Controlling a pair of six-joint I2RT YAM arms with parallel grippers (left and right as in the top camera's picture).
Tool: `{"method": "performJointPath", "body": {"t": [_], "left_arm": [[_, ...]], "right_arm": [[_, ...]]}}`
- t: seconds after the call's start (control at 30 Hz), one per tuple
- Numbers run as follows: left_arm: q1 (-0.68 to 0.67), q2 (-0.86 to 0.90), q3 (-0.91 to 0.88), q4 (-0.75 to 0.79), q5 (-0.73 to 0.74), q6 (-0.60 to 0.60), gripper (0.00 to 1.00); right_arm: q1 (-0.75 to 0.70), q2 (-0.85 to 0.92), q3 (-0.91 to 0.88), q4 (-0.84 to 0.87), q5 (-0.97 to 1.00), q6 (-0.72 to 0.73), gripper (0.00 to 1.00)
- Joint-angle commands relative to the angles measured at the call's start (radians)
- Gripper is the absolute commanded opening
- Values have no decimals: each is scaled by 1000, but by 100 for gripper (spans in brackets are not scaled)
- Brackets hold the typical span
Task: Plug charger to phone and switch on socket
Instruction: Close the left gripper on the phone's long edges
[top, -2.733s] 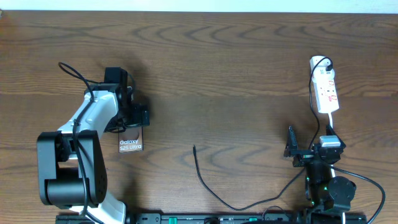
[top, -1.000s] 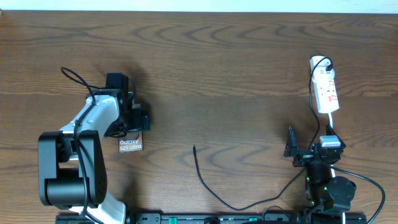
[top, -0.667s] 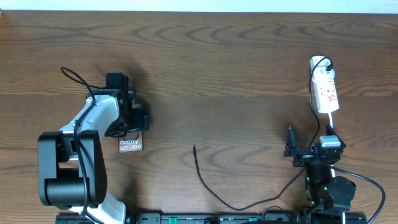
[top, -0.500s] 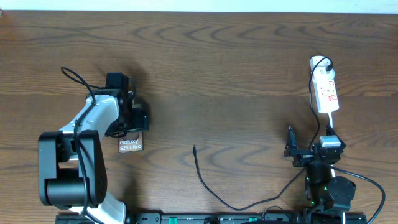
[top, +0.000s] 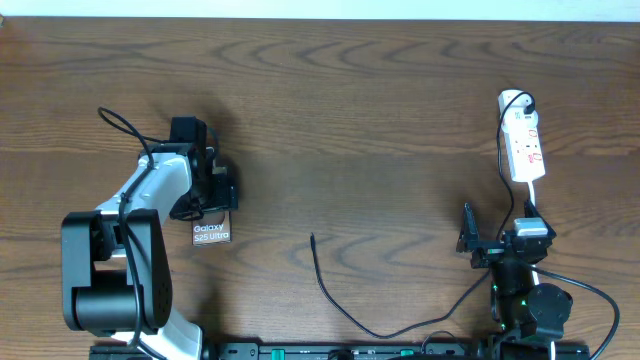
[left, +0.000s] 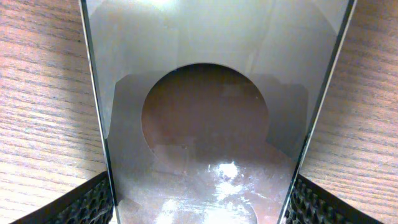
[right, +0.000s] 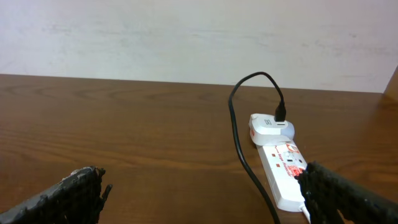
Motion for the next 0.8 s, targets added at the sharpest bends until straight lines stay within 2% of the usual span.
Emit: {"method": "performJointPath", "body": {"t": [0.0,0.77], "left_arm": [[2,15,-30,-1,-19,13,82],[2,15,-30,-1,-19,13,64]], "right_arm": [[3,0,-1,-5,5,14,99],[3,0,-1,-5,5,14,99]]}}
